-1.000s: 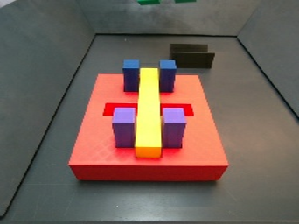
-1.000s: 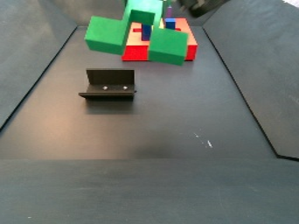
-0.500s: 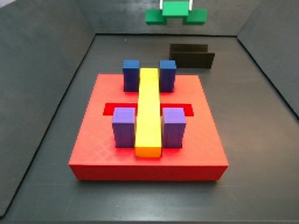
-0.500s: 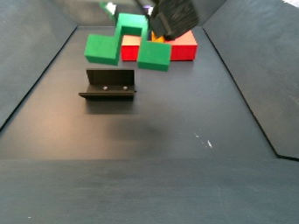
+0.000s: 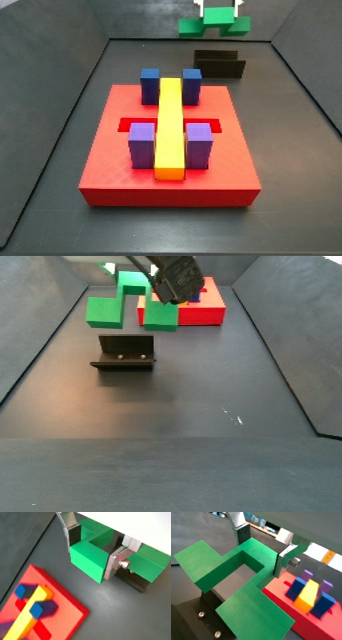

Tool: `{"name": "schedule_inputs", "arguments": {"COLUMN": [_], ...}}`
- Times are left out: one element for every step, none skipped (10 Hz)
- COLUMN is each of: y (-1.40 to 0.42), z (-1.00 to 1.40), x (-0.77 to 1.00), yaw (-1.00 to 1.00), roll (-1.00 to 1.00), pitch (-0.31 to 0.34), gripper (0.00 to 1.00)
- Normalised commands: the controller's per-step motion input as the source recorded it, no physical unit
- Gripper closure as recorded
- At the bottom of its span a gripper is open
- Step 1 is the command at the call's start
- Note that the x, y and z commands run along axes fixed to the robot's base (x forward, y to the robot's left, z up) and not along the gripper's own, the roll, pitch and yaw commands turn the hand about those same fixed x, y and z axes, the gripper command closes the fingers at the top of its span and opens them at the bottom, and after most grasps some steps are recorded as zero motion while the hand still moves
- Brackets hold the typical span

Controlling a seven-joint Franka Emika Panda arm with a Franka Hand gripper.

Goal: Pick up the green object. Move up. Place the green object on the fixture. Regrasp the green object. Move to above the board. Insert the green object.
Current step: Place the green object on the fixture.

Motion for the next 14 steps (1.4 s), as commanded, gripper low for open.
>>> {"name": "schedule_inputs", "arguments": {"y": [-0.09,-0.01,0.00,0.00,0.00,0.00,0.00,0.00,0.09,0.21,0.33,0.35,0.27,0.08], "z": [-0.34,-0.35,-0.38,-0.35,-0.32,-0.29,-0.21,-0.23,-0.25,-0.32,-0.29,-0.01,0.00,0.05], "x": [0.81,0.76,0.69,0.69,0.69,0.63,0.60,0.54,0.38,0.20,0.09,0.06,0.05,0.00], "yaw": [0.35,0.23,0.14,0.14,0.07,0.03,0.03,0.02,0.01,0.00,-0.01,-0.09,-0.09,-0.07], "roll": [-0.19,0.00,0.00,0.00,0.00,-0.02,-0.05,-0.04,0.00,0.00,-0.16,-0.65,-0.74,-0.48], "pitch": [0.011,0.097,0.140,0.203,0.174,0.146,0.134,0.114,0.160,0.131,0.071,0.000,-0.071,-0.126], "gripper": [1.00,1.00,1.00,1.00,1.00,1.00,1.00,1.00,1.00,1.00,1.00,1.00,1.00,1.00]}}
